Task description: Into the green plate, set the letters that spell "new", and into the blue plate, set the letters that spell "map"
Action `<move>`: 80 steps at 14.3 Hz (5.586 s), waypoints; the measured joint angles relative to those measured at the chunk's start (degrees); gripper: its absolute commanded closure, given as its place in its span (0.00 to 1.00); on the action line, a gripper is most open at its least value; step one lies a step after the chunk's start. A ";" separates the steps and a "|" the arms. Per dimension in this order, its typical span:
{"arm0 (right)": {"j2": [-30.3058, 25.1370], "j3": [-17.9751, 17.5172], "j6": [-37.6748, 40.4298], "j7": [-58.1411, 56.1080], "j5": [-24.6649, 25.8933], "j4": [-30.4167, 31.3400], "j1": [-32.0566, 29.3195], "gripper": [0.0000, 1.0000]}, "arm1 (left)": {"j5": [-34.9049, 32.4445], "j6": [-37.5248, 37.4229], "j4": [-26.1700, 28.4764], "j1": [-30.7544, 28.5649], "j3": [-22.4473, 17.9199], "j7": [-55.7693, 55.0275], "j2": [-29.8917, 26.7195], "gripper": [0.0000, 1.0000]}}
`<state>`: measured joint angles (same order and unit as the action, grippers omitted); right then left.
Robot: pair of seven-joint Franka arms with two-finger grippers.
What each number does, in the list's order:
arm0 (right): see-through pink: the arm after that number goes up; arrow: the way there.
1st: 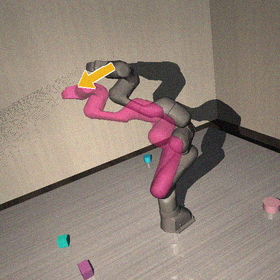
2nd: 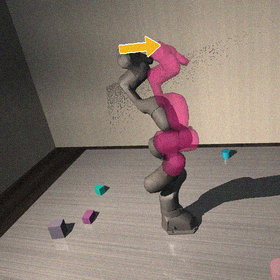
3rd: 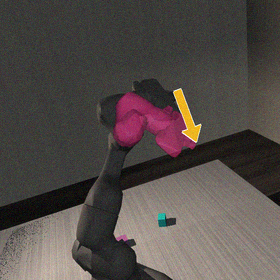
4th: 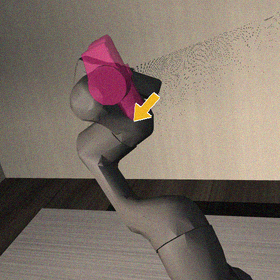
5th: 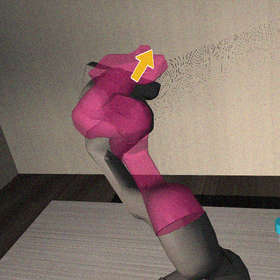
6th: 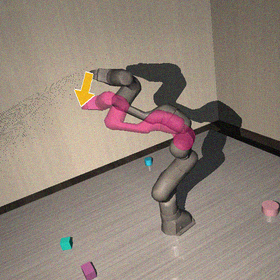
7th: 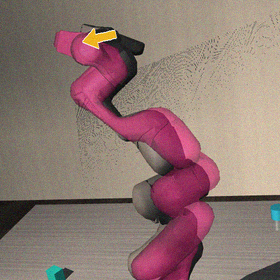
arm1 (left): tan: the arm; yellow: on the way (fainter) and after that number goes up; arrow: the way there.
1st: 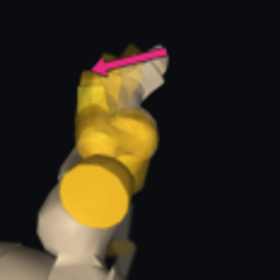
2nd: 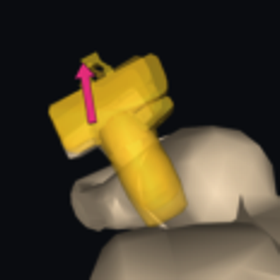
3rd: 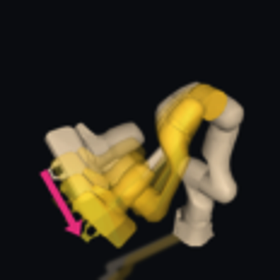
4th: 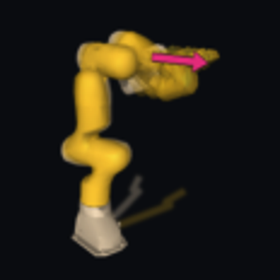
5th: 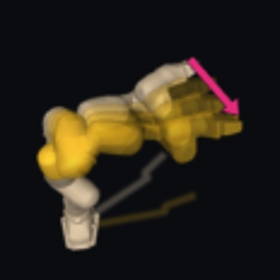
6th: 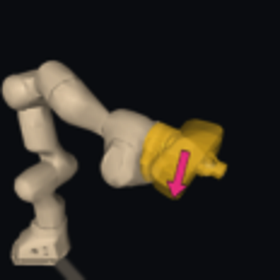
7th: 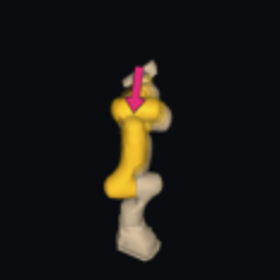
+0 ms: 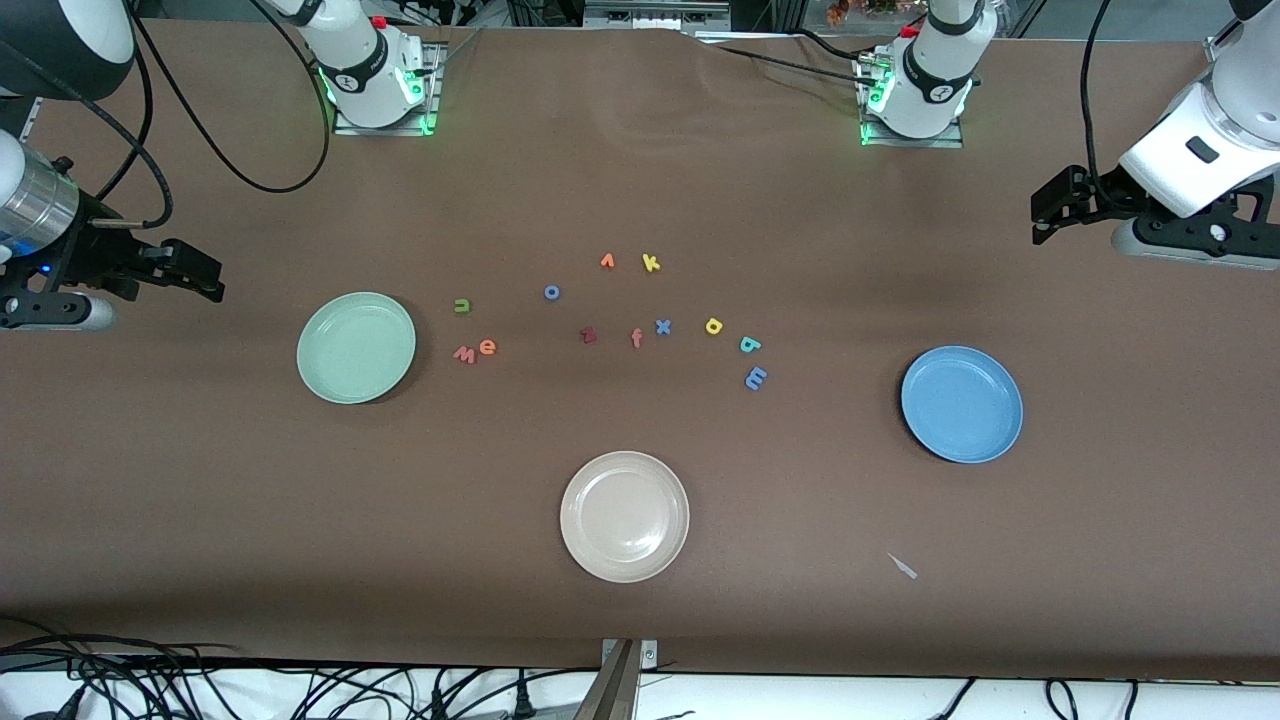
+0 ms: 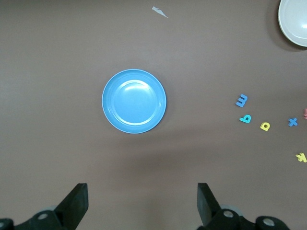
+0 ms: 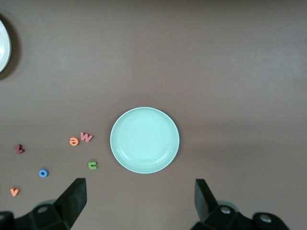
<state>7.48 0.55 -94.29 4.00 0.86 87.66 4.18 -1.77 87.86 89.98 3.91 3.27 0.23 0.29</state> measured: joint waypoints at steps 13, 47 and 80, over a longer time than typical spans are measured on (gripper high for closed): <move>0.00 0.00 0.00 0.00 0.00 0.00 0.00 0.00 | 0.00 0.00 0.00 0.03 0.03 0.03 0.11 0.00; 10.15 -0.55 -2.01 3.08 -3.70 0.47 4.71 0.00 | 4.14 35.73 6.17 21.15 2.24 -1.30 37.49 0.00; 12.50 -12.78 -56.67 16.70 -4.04 47.94 6.58 0.25 | -1.38 18.13 4.69 7.70 0.62 3.26 31.28 0.90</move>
<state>19.97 -12.23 -150.96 20.70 -3.18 135.60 10.76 -3.15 105.99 94.67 11.61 3.89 3.49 31.57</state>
